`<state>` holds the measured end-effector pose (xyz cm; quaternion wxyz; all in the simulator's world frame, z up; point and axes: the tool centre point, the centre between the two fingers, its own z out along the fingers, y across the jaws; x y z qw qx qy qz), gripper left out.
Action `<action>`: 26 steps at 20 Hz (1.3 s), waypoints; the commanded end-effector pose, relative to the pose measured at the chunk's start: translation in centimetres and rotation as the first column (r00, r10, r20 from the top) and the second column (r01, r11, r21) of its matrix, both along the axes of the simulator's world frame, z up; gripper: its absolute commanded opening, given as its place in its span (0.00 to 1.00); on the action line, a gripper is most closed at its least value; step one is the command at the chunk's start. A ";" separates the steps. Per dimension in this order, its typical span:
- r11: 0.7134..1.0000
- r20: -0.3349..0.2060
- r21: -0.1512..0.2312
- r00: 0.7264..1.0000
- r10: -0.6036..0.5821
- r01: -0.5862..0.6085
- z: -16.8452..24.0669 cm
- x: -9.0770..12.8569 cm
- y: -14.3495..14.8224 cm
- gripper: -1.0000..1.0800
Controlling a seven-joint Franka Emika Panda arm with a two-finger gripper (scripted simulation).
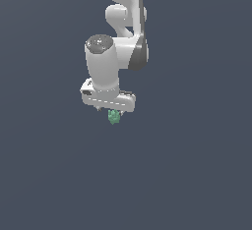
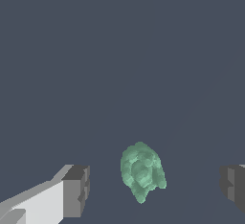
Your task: Pick up the object and move it to a goal position.
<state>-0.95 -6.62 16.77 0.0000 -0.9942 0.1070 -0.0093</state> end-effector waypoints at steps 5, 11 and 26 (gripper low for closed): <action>0.992 -0.005 0.004 0.992 -0.127 0.127 -1.5 -1.2 0.2 0.96; 0.958 -0.011 0.005 0.958 -0.285 0.285 -3.3 -2.8 0.3 0.96; 0.869 -0.018 0.002 0.869 -0.494 0.494 -5.7 -5.2 0.4 0.96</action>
